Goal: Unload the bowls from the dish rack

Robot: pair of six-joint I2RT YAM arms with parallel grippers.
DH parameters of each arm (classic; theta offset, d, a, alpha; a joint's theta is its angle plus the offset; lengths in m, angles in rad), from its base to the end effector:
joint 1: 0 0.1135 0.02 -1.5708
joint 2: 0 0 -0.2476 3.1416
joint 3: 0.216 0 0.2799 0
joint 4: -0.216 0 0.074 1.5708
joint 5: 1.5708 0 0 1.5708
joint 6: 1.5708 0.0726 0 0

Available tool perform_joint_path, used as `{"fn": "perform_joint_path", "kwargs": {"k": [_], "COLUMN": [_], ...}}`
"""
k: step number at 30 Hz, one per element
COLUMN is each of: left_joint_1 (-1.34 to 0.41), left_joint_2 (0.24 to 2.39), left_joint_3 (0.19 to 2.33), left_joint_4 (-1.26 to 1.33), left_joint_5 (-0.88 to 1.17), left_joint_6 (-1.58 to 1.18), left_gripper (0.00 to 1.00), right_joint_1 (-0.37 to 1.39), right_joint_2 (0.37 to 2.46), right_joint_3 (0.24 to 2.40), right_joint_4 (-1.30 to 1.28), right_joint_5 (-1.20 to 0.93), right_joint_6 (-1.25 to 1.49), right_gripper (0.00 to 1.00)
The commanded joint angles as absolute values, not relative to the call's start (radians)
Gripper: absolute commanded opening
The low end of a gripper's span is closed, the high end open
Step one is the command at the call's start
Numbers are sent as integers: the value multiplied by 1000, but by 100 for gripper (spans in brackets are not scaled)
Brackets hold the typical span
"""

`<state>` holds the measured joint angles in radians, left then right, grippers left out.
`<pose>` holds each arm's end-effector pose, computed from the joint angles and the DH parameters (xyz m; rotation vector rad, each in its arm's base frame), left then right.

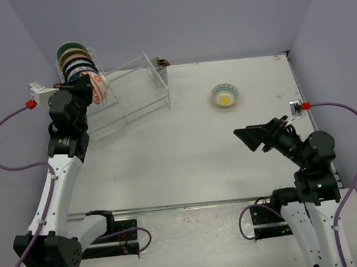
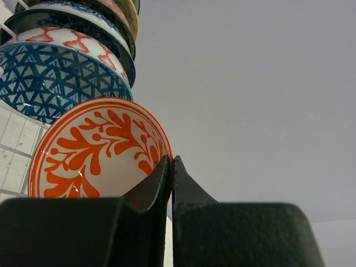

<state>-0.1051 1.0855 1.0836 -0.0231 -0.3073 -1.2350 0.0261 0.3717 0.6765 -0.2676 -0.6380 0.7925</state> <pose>0.3217 -0.0119 0.3884 -1.0833 1.2481 -0.7914 0.1631 0.0475 0.3476 0.0876 1.6527 1.1211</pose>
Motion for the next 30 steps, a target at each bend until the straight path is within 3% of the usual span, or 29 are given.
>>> {"fn": "perform_joint_path", "kwargs": {"k": [1,20,30], "left_joint_1": [-98,-100,-98], "left_joint_2": [1043,966,881], "left_joint_3": [1095,1051,970], "left_joint_4": [87,138,155], "left_joint_5": [-291,-230,-178], "left_joint_6": [-1224,-1218,-1230], "left_gripper": [0,0,0], "right_joint_1": [25,28,112], "right_joint_2": [402,544,686], "right_joint_3": [678,744,877], "right_joint_4": [-209,-216,-350], "right_joint_5": [-652,-811,-749], "right_joint_6": [781,703,552], "right_gripper": [99,99,99]}}
